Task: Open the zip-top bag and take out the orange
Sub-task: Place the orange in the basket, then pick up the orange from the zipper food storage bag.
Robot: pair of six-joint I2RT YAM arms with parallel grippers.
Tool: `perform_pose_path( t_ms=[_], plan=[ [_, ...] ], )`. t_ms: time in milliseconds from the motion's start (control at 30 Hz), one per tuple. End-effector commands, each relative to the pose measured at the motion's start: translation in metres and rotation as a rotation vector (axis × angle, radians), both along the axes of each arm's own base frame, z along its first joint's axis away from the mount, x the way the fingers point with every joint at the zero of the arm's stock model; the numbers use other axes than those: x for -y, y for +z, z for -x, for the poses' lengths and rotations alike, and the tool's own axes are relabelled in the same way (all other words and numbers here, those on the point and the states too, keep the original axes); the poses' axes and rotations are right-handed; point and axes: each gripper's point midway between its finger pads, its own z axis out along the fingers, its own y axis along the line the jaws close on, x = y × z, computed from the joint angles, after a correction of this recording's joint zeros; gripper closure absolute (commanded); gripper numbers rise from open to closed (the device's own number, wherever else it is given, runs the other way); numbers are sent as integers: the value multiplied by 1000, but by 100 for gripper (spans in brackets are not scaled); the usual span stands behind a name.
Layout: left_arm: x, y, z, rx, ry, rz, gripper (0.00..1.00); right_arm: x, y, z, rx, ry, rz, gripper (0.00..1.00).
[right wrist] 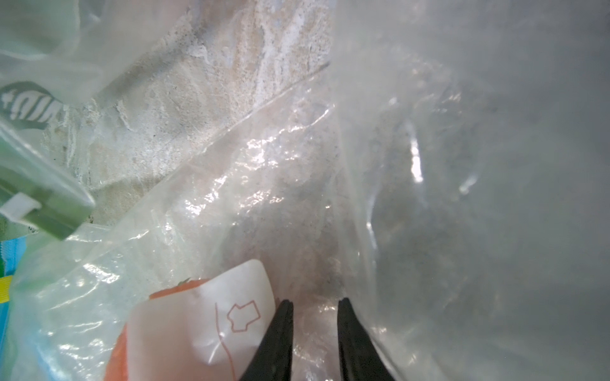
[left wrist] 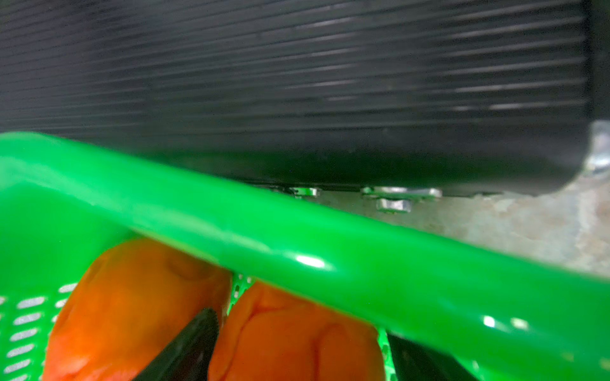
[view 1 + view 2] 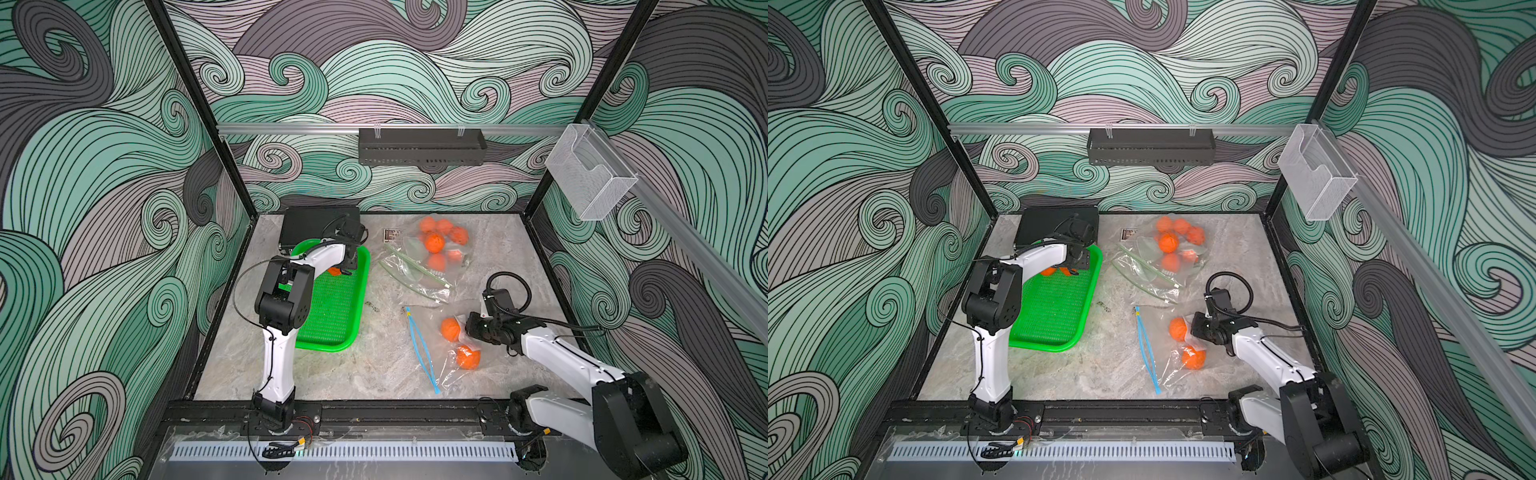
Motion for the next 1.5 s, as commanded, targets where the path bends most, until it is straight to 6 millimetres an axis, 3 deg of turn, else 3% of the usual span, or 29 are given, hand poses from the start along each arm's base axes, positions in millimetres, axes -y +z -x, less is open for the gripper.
perform_pose_path(
  t_ms=[0,167,267,367,500,700,800,1033,1300,1467],
  plan=[
    [0,37,-5,45,14,38,19,-3,8,-5,31,-1,-12,73],
    [10,84,1,101,-12,131,21,-2,9,-6,39,-4,-14,73],
    [35,115,14,109,-99,305,25,-2,10,-6,42,-3,-14,73],
    [76,142,44,82,-225,557,34,-2,10,-5,44,-4,-14,73],
    [137,164,108,70,-467,859,40,-1,11,-5,53,-7,-16,73],
    [188,132,218,-93,-674,878,51,0,12,-6,63,-14,-13,73],
    [197,108,251,-151,-694,888,57,-1,11,-5,57,-12,-14,73],
    [207,63,280,-229,-687,887,68,-1,11,-5,54,-12,-13,73],
    [226,51,289,-255,-738,905,76,-1,11,-5,54,-11,-14,73],
    [251,34,300,-318,-796,926,84,-1,10,-5,52,-10,-15,73]
  ],
)
